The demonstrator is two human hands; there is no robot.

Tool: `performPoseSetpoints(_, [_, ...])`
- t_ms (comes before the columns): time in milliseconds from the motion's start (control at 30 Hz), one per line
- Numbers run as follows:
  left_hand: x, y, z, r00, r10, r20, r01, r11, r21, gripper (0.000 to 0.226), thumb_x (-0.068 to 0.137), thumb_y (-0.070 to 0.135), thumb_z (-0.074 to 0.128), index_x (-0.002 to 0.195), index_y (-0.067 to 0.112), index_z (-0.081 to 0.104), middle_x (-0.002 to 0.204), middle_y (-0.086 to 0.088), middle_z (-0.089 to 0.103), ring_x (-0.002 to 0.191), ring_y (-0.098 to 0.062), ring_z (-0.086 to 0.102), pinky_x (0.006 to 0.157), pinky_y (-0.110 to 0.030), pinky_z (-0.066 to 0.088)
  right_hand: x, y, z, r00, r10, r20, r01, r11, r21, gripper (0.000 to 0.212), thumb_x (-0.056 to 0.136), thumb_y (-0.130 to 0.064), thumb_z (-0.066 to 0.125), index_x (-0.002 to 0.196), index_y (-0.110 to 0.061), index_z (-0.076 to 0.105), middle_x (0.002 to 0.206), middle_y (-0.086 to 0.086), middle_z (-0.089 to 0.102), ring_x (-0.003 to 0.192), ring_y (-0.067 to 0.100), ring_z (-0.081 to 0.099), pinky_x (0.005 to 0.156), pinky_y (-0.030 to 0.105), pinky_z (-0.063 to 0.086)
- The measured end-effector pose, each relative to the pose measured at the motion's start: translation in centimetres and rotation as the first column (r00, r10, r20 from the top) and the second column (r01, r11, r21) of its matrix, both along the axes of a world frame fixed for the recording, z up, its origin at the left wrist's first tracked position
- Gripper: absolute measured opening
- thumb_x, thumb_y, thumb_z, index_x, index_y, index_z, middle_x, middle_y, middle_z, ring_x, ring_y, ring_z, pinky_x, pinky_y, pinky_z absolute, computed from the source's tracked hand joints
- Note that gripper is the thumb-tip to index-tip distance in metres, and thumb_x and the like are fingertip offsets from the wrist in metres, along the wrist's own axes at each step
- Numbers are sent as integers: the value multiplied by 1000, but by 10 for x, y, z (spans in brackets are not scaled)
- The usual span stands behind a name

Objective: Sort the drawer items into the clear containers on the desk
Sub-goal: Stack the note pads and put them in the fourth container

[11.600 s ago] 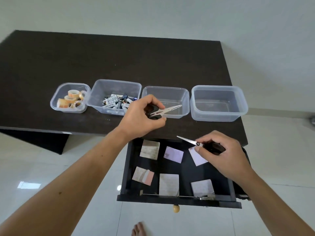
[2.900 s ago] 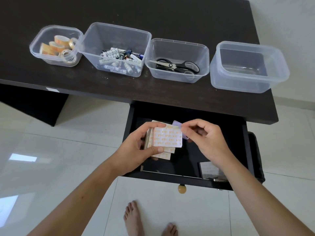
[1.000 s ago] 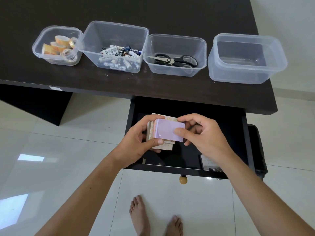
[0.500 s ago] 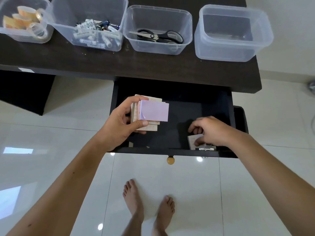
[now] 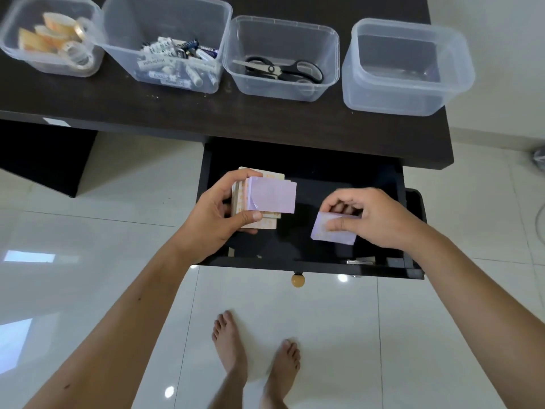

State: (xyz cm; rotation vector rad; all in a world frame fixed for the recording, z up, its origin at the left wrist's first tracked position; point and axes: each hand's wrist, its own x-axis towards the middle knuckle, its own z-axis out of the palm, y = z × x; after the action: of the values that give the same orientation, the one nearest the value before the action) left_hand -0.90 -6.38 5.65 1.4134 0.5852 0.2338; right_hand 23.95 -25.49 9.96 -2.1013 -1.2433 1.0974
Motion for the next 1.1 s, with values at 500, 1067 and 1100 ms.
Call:
performPoseSetpoints(500, [-3, -2, 18, 996, 72, 51, -68, 995, -77, 60, 85, 12, 78, 133, 42, 58, 132, 1, 68, 125, -33, 66, 86, -58, 64, -49, 89, 36, 986, -124, -115, 153, 942, 299, 15, 89, -22, 85, 103, -26, 83, 99, -9, 70, 83, 14, 68, 76, 31, 59])
performPoseSetpoints(1067, [-34, 24, 76, 978, 159, 137, -141, 981, -134, 58, 92, 0, 72, 143, 15, 48, 133, -10, 66, 118, -38, 69, 81, -52, 65, -88, 105, 73, 922, -217, -321, 294, 931, 218, 55, 82, -45, 85, 132, -40, 63, 130, -11, 63, 117, 7, 66, 97, 31, 59])
performPoseSetpoints(1100, [-35, 26, 86, 976, 163, 147, -143, 980, -137, 57, 93, -1, 71, 143, 16, 48, 133, -9, 66, 118, -38, 69, 82, -54, 65, -92, 105, 79, 856, -246, -454, 343, 928, 145, 60, 84, -46, 83, 138, -39, 59, 135, -9, 65, 122, 8, 66, 104, 36, 58])
